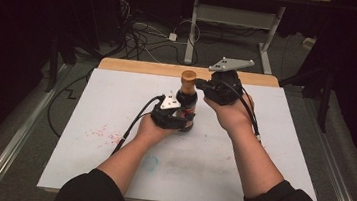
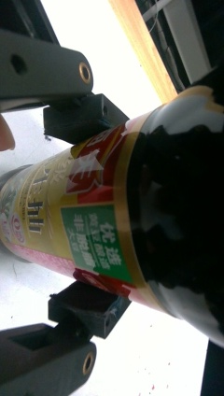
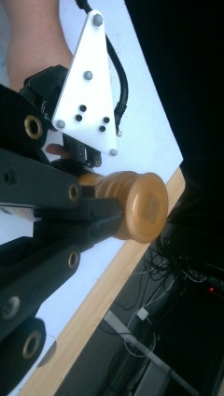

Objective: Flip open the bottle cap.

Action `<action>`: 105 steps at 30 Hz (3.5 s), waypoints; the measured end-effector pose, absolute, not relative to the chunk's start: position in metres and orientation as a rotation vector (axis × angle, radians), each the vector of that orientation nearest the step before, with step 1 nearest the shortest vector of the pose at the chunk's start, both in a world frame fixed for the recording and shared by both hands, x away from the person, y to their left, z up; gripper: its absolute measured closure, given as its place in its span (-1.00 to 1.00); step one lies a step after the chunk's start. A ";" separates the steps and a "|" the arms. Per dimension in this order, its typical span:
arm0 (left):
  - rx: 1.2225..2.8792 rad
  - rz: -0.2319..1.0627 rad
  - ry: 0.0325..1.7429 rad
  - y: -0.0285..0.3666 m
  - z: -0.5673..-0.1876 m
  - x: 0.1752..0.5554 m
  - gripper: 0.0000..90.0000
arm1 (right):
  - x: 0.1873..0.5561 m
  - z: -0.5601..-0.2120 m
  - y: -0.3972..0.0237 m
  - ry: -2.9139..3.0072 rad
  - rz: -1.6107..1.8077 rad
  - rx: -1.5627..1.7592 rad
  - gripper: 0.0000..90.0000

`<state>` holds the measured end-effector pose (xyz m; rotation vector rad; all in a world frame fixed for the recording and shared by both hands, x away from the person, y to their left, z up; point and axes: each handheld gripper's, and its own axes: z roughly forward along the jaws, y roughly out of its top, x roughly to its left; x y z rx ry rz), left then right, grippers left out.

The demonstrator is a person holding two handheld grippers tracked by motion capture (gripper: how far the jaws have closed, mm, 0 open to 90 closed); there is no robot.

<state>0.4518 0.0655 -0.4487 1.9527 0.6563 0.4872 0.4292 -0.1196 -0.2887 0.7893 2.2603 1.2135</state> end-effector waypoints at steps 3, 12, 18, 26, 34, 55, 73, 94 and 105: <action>1.953 0.482 0.647 0.066 -0.449 0.453 -0.31 | 0.430 -0.288 -0.120 2.260 1.215 0.802 1.00; 1.981 0.526 0.613 0.056 -0.447 0.448 -0.32 | 0.407 -0.253 -0.117 2.140 1.349 0.686 1.00; 1.974 0.506 0.638 0.059 -0.448 0.449 -0.34 | 0.401 -0.262 -0.124 2.144 1.357 0.701 1.00; 1.967 0.498 0.643 0.059 -0.448 0.450 -0.35 | 0.406 -0.281 -0.136 2.183 1.321 0.747 1.00; 1.960 0.484 0.647 0.062 -0.449 0.451 -0.35 | 0.414 -0.294 -0.140 2.216 1.287 0.786 1.00; 1.950 0.487 0.643 0.062 -0.450 0.451 -0.35 | 0.422 -0.296 -0.131 2.253 1.250 0.784 1.00; 1.942 0.480 0.648 0.064 -0.451 0.451 -0.36 | 0.424 -0.296 -0.129 2.230 1.280 0.791 1.00; 1.926 0.471 0.655 0.065 -0.452 0.452 -0.36 | 0.426 -0.293 -0.125 2.207 1.310 0.794 1.00; 1.924 0.472 0.657 0.065 -0.452 0.452 -0.36 | 0.429 -0.287 -0.123 2.199 1.315 0.784 1.00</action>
